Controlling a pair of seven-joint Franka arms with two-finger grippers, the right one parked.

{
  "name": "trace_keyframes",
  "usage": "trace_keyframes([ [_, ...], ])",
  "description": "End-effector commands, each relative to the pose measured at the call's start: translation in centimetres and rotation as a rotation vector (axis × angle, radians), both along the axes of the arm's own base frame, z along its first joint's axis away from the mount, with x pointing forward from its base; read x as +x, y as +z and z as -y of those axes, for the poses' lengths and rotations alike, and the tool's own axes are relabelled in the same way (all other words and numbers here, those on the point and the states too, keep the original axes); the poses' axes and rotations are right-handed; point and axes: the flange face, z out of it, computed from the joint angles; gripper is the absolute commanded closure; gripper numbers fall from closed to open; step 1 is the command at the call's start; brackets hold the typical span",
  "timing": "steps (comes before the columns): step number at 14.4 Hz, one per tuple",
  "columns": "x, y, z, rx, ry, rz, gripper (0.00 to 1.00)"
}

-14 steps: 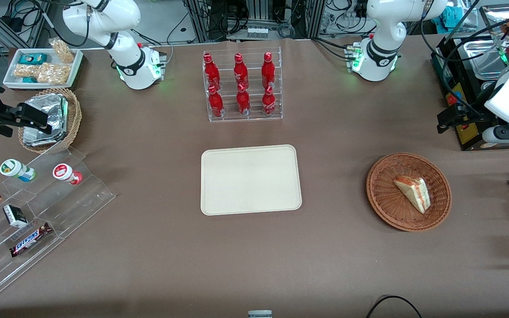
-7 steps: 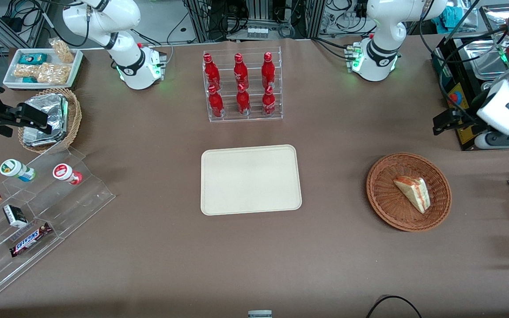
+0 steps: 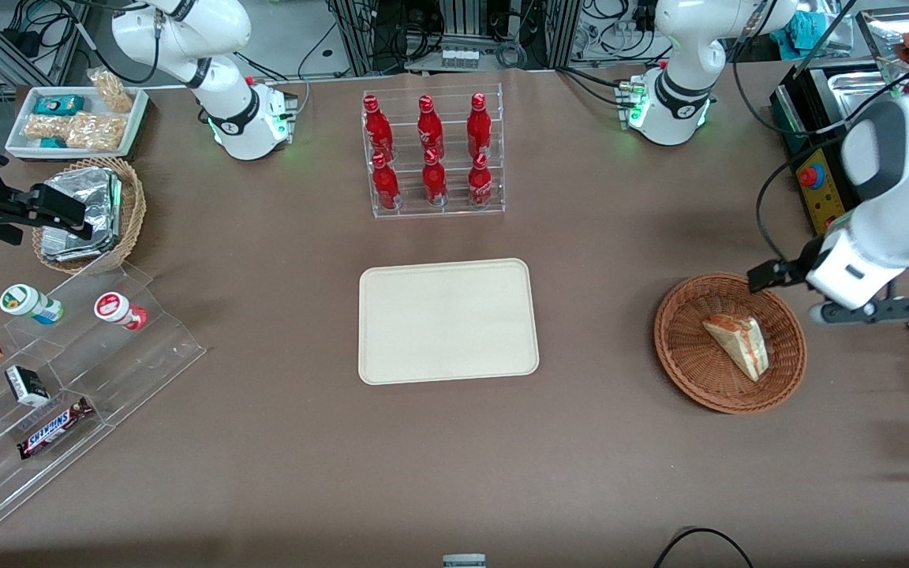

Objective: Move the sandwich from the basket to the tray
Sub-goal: 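Lower the left gripper onto the wrapped sandwich in the wicker basket and close it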

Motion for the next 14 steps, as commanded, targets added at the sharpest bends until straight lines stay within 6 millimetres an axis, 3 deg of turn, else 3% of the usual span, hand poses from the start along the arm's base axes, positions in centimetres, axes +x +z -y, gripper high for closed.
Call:
trace_keyframes([
  [1, -1.4, -5.3, -1.5, 0.002, 0.019, 0.064, 0.0],
  [4, -1.2, -9.0, -3.5, -0.01, 0.131, 0.096, 0.0],
  [8, -0.1, -10.9, -3.6, -0.037, 0.488, 0.114, 0.0],
  [11, 0.7, -13.6, -3.3, -0.045, 0.697, 0.124, 0.0],
  [14, 0.7, -16.3, -3.1, -0.039, 0.735, 0.097, 0.04],
])
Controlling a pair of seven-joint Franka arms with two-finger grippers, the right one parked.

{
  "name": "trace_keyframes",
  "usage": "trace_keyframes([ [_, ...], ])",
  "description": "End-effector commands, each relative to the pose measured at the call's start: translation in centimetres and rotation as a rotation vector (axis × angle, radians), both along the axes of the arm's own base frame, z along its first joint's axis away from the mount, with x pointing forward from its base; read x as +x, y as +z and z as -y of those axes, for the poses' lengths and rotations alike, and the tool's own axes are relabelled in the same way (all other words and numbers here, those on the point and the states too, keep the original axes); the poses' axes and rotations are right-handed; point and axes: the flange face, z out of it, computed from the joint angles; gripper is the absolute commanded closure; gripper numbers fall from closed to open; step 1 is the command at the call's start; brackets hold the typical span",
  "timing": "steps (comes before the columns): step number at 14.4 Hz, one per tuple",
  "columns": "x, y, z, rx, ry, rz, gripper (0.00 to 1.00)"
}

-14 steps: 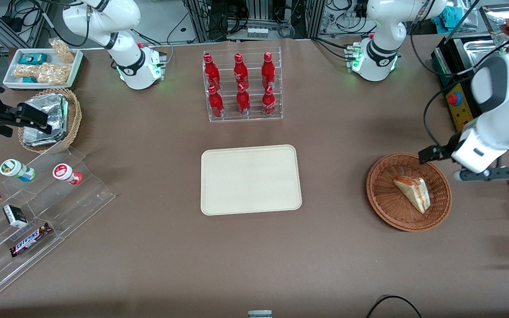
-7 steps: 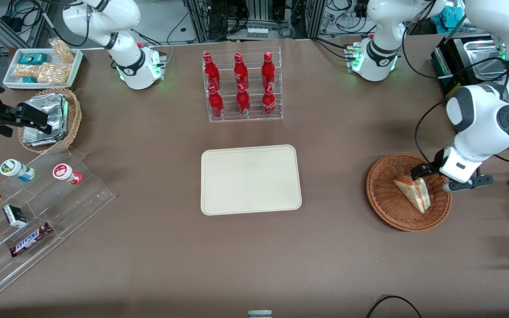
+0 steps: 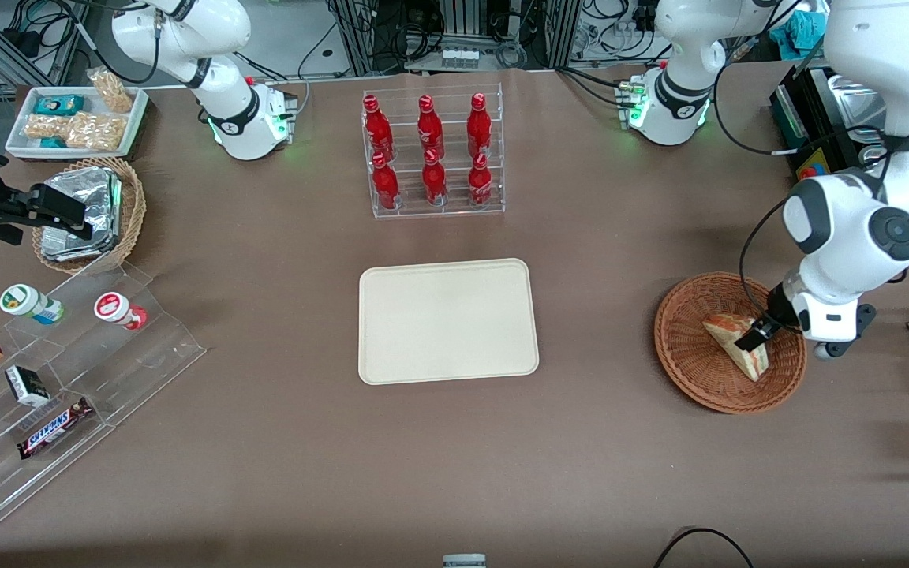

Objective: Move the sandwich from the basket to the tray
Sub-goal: 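Lower the left gripper onto the wrapped sandwich in the wicker basket and close it, then lift the sandwich with the left gripper and carry it toward the cream tray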

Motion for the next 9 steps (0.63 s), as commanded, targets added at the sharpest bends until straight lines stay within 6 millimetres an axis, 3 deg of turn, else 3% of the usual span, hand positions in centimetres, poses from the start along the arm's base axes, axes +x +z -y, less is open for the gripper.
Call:
trace_keyframes([
  [1, 0.4, -1.9, 0.3, -0.014, 0.042, -0.02, 0.32],
  [2, 0.4, -1.8, 0.3, -0.015, 0.042, -0.023, 0.74],
  [3, 0.4, -1.5, 0.4, -0.013, 0.036, -0.024, 0.87],
  [6, 0.8, 1.7, 1.5, -0.013, -0.01, -0.103, 0.97],
  [9, 1.6, 5.3, 6.2, -0.001, -0.274, -0.151, 0.99],
])
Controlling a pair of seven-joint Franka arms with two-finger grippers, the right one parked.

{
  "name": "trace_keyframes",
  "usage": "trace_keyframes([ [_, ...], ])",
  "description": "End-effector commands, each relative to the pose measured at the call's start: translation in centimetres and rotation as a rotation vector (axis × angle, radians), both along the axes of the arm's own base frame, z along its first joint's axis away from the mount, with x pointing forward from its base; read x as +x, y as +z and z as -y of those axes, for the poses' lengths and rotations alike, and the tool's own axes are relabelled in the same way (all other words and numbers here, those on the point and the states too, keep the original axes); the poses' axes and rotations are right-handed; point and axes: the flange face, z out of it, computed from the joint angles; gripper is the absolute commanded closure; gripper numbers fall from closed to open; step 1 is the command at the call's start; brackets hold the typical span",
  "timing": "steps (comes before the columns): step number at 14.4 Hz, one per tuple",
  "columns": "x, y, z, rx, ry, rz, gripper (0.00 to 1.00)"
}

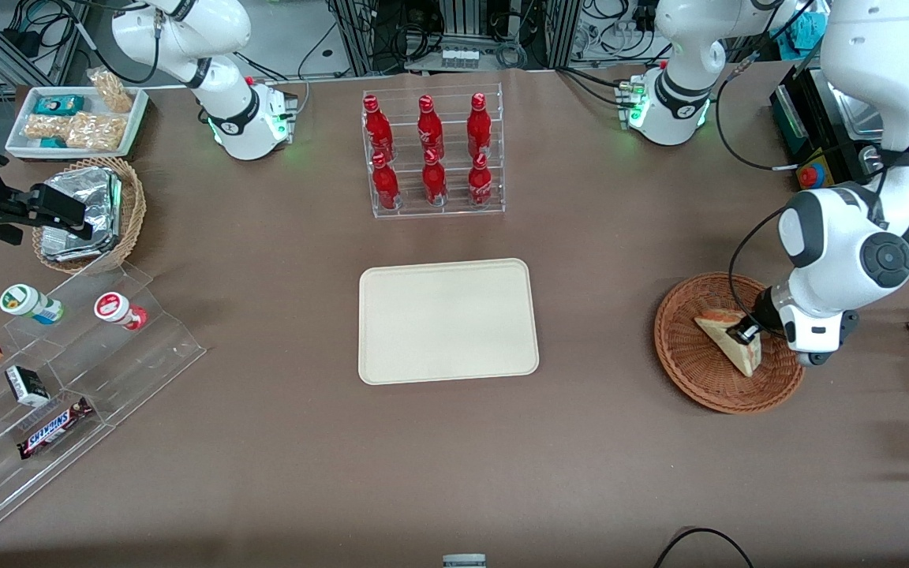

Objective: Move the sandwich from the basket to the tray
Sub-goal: 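Lift the sandwich with the left gripper and carry it toward the cream tray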

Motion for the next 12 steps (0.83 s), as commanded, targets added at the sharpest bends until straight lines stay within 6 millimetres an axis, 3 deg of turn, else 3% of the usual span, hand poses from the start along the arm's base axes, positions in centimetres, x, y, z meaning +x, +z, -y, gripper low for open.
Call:
trace_keyframes([
  [1, 1.0, 3.8, 3.7, 0.007, -0.328, 0.004, 0.98],
  [2, 1.1, 4.4, 5.2, -0.007, -0.472, -0.001, 0.98],
  [4, 0.4, 4.8, 10.7, -0.027, -0.598, -0.021, 0.98],
  [5, 0.0, 4.3, 14.4, -0.037, -0.651, -0.015, 0.99],
  [12, -2.8, 1.4, 37.7, -0.029, -0.553, 0.048, 1.0],
])
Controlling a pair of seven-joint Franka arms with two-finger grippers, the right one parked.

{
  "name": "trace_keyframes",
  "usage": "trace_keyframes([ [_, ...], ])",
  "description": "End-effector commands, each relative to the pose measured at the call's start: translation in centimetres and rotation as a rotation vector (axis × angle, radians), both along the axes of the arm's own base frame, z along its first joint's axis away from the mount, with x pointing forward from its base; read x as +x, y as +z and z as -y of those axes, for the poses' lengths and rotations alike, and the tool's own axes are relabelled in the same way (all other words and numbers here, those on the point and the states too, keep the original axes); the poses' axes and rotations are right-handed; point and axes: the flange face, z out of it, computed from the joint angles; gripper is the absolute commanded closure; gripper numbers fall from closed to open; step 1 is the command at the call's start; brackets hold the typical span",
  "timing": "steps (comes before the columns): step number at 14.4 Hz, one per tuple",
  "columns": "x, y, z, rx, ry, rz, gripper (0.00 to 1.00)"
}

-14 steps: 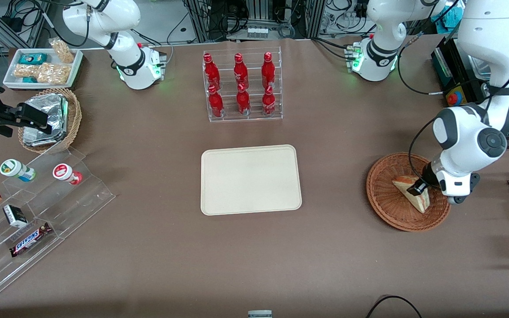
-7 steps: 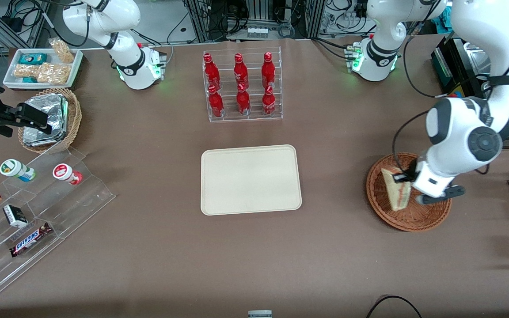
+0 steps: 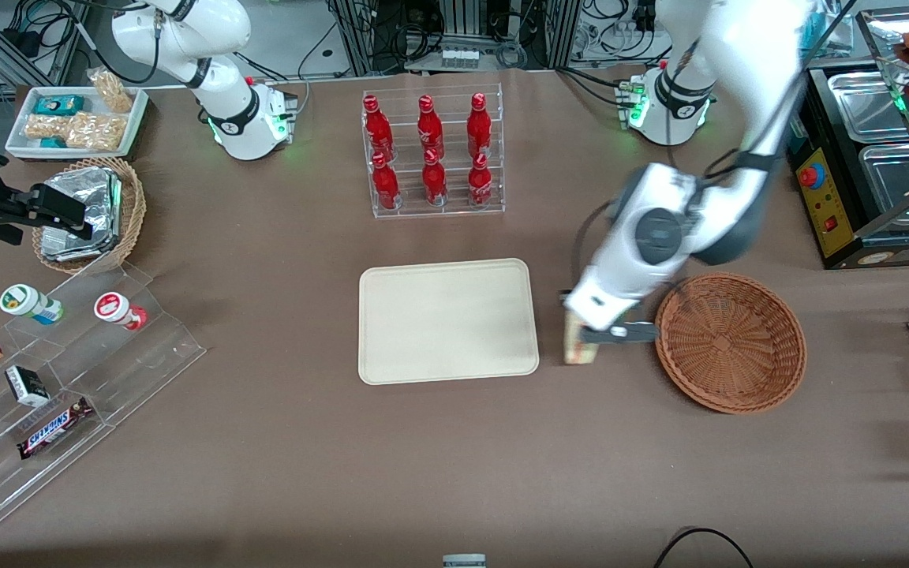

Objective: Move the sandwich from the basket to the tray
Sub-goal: 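Lift the sandwich with the left gripper and carry it toward the cream tray, then lower the sandwich onto the tray center and open the left gripper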

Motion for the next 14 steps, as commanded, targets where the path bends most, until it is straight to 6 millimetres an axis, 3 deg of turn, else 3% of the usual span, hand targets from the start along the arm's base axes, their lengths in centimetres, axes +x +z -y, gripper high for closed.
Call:
trace_keyframes([
  [1, -0.4, -1.2, 8.6, 0.019, 0.06, 0.027, 1.0],
  [5, -2.9, -3.4, 17.4, 0.099, 0.146, 0.097, 1.0],
  [7, -4.0, -4.1, 20.2, 0.092, 0.146, 0.099, 1.0],
  [10, -4.2, -5.2, 21.5, 0.078, 0.164, 0.093, 1.0],
  [12, -5.4, -6.0, 22.7, 0.065, 0.136, 0.073, 1.0],
  [14, -5.6, -6.6, 22.8, 0.067, 0.128, 0.064, 1.0],
])
